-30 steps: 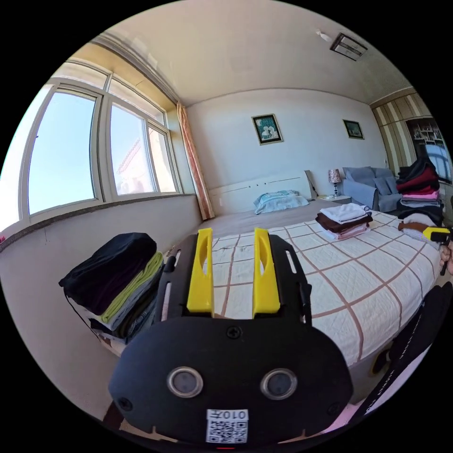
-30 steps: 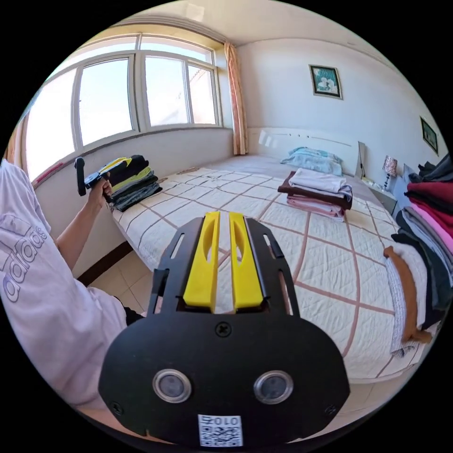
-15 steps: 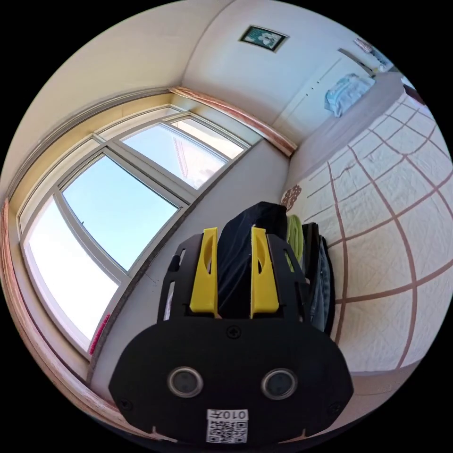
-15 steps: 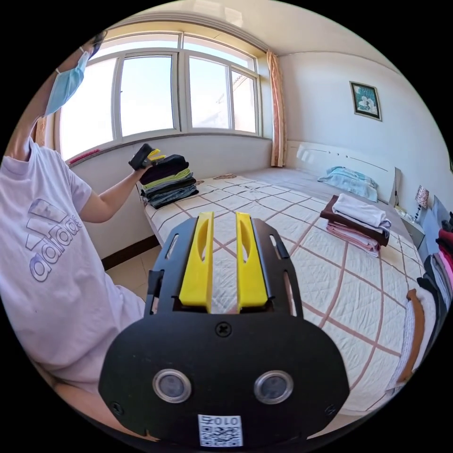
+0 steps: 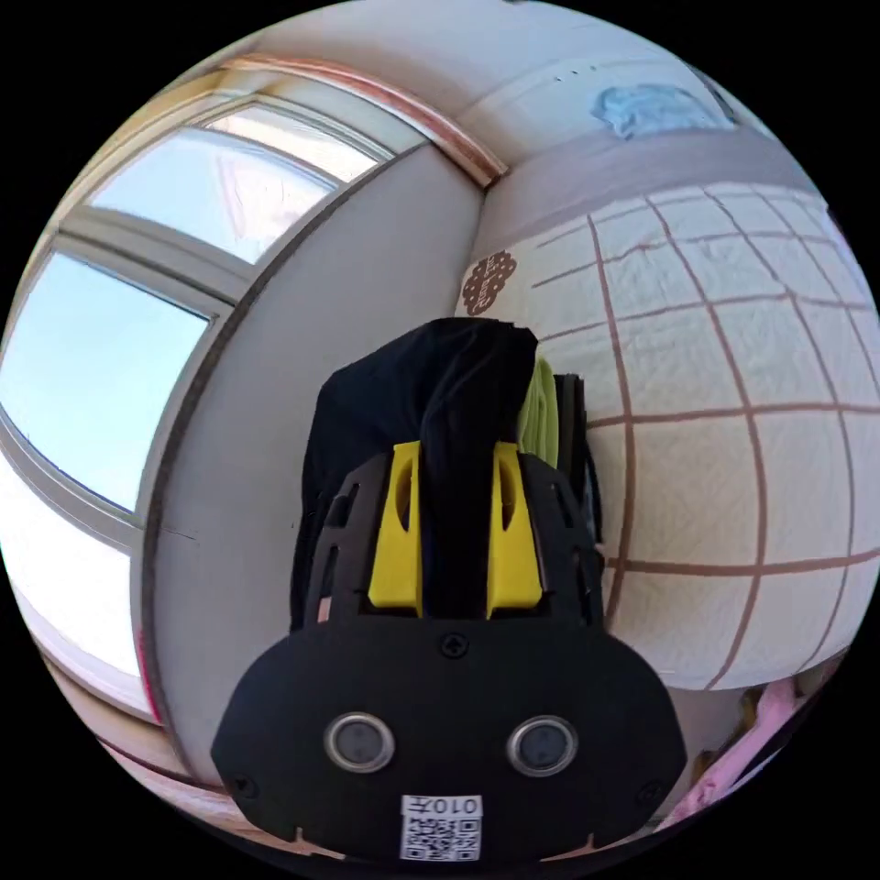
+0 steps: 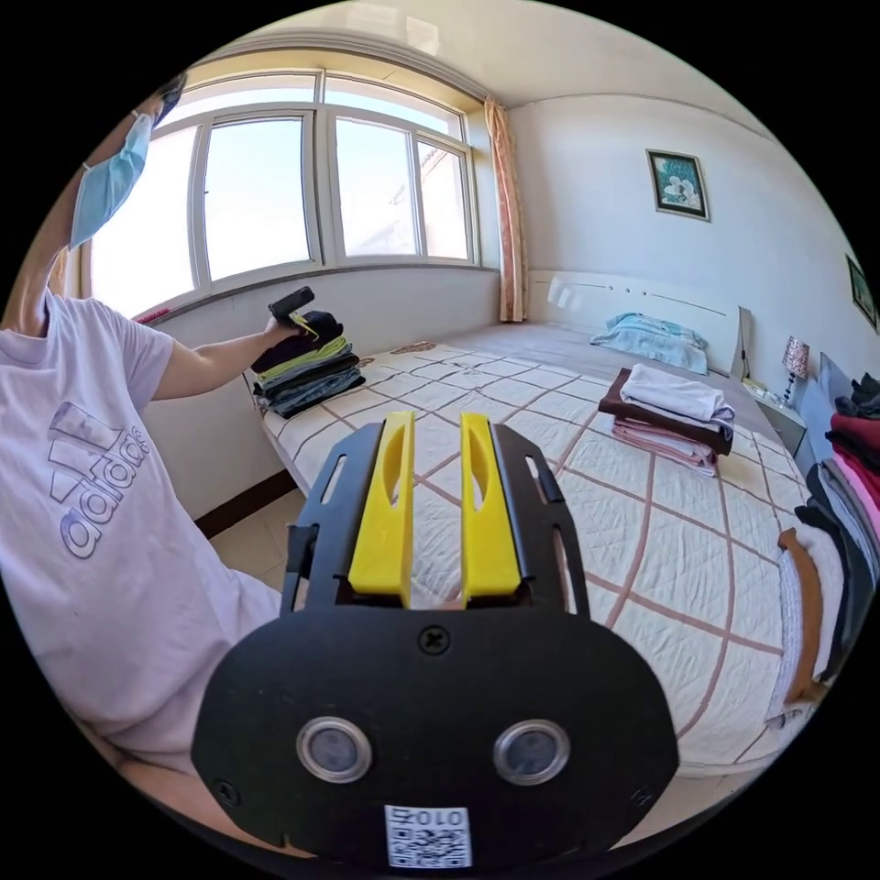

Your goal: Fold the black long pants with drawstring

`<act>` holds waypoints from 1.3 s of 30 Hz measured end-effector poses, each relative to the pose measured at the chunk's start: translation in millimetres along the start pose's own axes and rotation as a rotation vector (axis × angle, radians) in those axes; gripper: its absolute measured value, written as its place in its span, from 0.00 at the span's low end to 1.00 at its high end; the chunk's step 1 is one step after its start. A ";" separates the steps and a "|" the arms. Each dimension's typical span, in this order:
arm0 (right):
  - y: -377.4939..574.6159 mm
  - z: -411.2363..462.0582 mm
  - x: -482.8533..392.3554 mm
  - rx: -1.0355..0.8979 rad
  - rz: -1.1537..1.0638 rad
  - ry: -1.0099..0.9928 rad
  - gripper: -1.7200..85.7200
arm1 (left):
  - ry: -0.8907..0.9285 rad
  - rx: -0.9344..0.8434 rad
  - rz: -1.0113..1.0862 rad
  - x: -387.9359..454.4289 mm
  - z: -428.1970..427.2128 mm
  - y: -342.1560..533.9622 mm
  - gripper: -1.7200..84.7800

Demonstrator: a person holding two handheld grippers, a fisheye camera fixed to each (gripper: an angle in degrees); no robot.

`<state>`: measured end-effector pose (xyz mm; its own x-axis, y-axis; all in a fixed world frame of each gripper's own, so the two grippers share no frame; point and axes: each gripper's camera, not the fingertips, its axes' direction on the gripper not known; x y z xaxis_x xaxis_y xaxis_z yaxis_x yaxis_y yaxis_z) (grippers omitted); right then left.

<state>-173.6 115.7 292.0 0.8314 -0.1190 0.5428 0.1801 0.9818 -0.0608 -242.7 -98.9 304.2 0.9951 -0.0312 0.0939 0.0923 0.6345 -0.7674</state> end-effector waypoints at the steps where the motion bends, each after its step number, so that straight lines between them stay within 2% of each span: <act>1: 4.3 -3.7 2.3 -0.004 0.012 0.014 0.12 | 0.066 0.024 -0.055 -16.7 -3.1 2.9 0.13; 3: 10.9 -8.0 7.1 -0.002 0.034 0.015 0.11 | 0.283 0.093 -0.238 -80.6 -10.7 17.4 0.12; 6: 19.9 -10.7 13.1 0.014 0.046 0.003 0.11 | 0.367 0.219 -0.422 -143.5 -34.2 43.8 0.11; 9: 23.9 -6.4 18.9 0.018 0.052 -0.011 0.11 | 0.375 0.387 -0.386 -167.3 -93.5 58.0 0.11; 11: 24.1 -3.5 23.1 0.023 0.059 -0.026 0.11 | 0.481 0.534 -0.309 -169.3 -135.7 62.4 0.11; 13: 22.6 -3.1 27.7 0.047 0.059 -0.052 0.11 | 0.684 0.676 -0.243 -169.5 -171.2 64.0 0.11; 15: 21.1 -6.5 29.1 0.068 0.053 -0.054 0.11 | 1.005 0.867 -0.189 -161.0 -201.1 64.5 0.10; 16: 21.1 -10.3 29.3 0.084 0.048 -0.045 0.11 | 1.086 0.914 -0.193 -156.6 -204.6 65.4 0.10; 18: 22.8 -17.1 29.9 0.110 0.048 -0.029 0.11 | 1.397 1.042 -0.241 -127.3 -204.5 66.5 0.10; 20: 25.3 -23.7 31.5 0.123 0.049 -0.013 0.11 | 1.595 1.076 -0.283 -91.3 -196.4 64.2 0.10; 21: 27.1 -27.1 33.3 0.124 0.053 -0.002 0.11 | 1.699 1.064 -0.332 -60.5 -188.6 63.4 0.10; 24: 32.4 -29.1 44.7 0.098 0.090 0.026 0.12 | 1.864 0.974 -0.464 27.5 -164.9 67.2 0.10; 26: 38.7 -26.4 58.8 0.070 0.147 0.030 0.13 | 1.891 0.873 -0.585 85.5 -138.3 76.6 0.11; 28: 55.8 -18.2 85.1 0.004 0.250 0.056 0.14 | 1.787 0.715 -0.630 142.8 -104.3 86.1 0.11; 30: 75.6 -4.8 109.8 -0.087 0.344 0.074 0.13 | 1.712 0.351 -0.568 215.3 -37.2 94.5 0.11; 33: 111.1 19.1 146.6 -0.234 0.485 0.021 0.13 | 1.730 0.028 -0.466 267.6 31.9 120.0 0.12; 35: 125.6 21.8 158.4 -0.226 0.524 0.003 0.13 | 1.753 0.096 -0.445 261.2 42.2 136.9 0.11; 37: 137.0 23.9 172.9 -0.192 0.557 -0.025 0.13 | 1.740 0.127 -0.320 250.9 39.2 139.3 0.11; 39: 141.2 31.0 185.0 -0.212 0.571 -0.075 0.14 | 1.609 0.133 -0.125 236.4 26.9 139.3 0.11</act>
<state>-10.7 236.9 409.9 0.7893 0.4359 0.4324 -0.1759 0.8353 -0.5209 4.5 2.9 236.6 -0.0049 -0.7652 -0.6438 0.2526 0.6220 -0.7412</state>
